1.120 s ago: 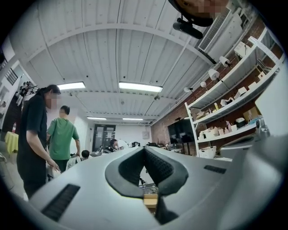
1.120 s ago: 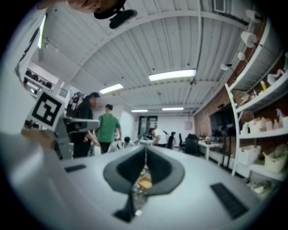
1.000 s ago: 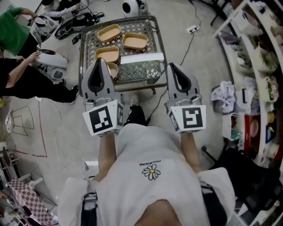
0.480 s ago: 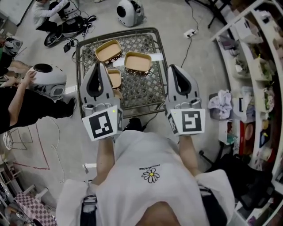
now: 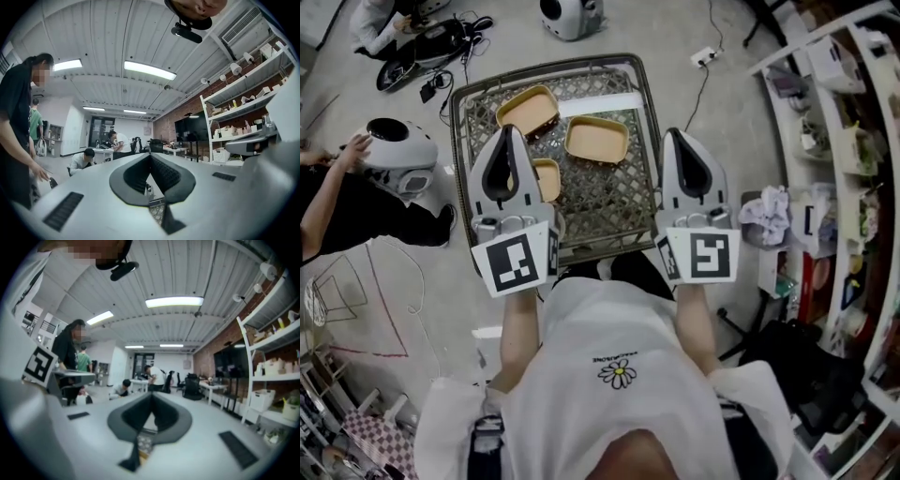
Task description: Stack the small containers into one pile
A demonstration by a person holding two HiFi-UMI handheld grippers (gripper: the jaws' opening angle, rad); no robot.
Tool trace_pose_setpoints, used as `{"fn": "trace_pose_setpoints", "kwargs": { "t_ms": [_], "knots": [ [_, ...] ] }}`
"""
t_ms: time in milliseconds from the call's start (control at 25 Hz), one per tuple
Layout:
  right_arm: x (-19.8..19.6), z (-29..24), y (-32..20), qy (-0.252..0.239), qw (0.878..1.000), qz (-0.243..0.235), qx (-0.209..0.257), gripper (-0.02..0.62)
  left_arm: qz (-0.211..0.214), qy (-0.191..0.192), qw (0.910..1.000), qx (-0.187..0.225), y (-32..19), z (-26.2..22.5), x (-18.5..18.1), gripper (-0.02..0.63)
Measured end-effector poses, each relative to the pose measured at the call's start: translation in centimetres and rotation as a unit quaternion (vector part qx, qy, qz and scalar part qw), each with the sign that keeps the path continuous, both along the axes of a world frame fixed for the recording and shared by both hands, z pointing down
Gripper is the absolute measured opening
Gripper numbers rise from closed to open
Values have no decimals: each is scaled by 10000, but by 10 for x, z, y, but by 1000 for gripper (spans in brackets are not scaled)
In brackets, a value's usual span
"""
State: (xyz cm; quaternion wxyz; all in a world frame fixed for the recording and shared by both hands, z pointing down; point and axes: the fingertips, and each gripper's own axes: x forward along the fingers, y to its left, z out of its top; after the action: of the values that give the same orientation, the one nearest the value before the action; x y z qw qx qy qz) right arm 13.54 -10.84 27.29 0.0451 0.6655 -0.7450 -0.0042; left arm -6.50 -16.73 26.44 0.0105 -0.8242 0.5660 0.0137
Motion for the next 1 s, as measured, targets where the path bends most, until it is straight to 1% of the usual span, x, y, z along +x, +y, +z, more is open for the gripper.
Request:
{"fn": "trace_pose_setpoints", "kwargs": {
  "t_ms": [80, 240, 400, 520, 680, 760, 880, 1000],
  "knots": [
    [9, 5, -5, -63, 10000, -16, -28, 31, -15, -3, 10000, 3, -4, 2, 7, 25],
    [23, 16, -17, -288, 9996, -51, -61, 31, -176, -166, 9997, 32, -15, 6, 14, 25],
    [34, 30, -17, -423, 9987, -35, -273, 31, -205, -112, 9997, 10, -12, 8, 23, 25],
    [39, 41, -20, -546, 9975, -48, -436, 31, -225, -181, 9996, 79, -16, 5, 29, 26],
    [40, 51, -27, -731, 9954, -118, -608, 32, -252, -156, 9996, 0, -24, 7, 34, 26],
    [38, 54, -32, -799, 9944, -185, -668, 32, -197, -255, 9994, -83, -29, 14, 35, 28],
    [36, 64, -44, -992, 9910, -314, -846, 34, 20, -358, 9989, -307, -41, 28, 45, 33],
    [38, 79, -60, -1359, 9833, -363, -1157, 35, 312, -371, 9963, -713, -58, 51, 55, 112]
  ]
}}
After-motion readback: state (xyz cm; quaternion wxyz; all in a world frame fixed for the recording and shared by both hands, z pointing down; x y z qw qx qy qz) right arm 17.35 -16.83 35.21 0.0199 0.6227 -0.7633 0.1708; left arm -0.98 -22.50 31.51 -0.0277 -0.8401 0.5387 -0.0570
